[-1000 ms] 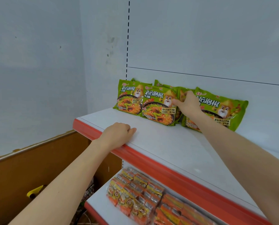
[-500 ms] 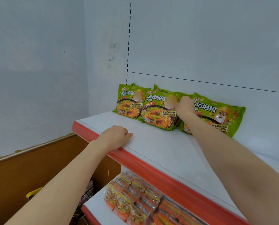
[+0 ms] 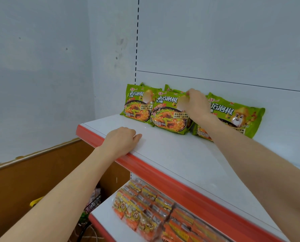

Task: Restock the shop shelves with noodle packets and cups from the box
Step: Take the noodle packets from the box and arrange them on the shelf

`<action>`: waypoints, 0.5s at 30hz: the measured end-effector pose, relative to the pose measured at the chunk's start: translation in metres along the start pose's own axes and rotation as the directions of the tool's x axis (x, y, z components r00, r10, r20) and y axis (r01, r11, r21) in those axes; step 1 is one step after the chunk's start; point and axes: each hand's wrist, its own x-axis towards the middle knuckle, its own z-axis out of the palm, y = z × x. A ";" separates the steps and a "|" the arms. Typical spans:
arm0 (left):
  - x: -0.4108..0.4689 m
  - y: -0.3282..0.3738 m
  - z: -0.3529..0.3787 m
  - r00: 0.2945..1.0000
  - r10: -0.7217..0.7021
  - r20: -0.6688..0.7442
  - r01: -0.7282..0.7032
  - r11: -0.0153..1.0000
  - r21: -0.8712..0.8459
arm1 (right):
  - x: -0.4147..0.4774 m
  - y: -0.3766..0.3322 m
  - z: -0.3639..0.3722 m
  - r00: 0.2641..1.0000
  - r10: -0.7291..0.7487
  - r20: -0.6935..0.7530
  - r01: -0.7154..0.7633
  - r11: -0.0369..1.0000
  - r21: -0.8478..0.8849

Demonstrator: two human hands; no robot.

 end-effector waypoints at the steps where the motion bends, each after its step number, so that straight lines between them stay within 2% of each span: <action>1: -0.001 0.001 -0.002 0.998 0.015 -0.063 -0.011 0.997 0.074 | -0.002 -0.008 -0.001 0.999 -0.039 0.015 0.039 0.999 0.022; 4: -0.017 0.003 -0.009 0.968 0.091 -0.233 -0.046 0.980 0.195 | -0.007 -0.035 0.004 0.983 -0.179 0.049 0.175 0.981 0.079; 7: -0.049 -0.006 -0.016 0.946 0.095 -0.311 -0.047 0.986 0.158 | -0.011 -0.067 0.015 0.960 -0.266 0.086 0.252 0.957 0.145; 11: -0.101 -0.032 -0.018 0.950 0.034 -0.311 0.008 0.991 0.134 | -0.021 -0.124 0.035 0.909 -0.396 0.131 0.359 0.903 0.236; 15: -0.158 -0.055 -0.020 0.956 -0.154 -0.250 0.194 0.970 0.146 | -0.055 -0.186 0.056 0.842 -0.504 0.194 0.426 0.840 0.336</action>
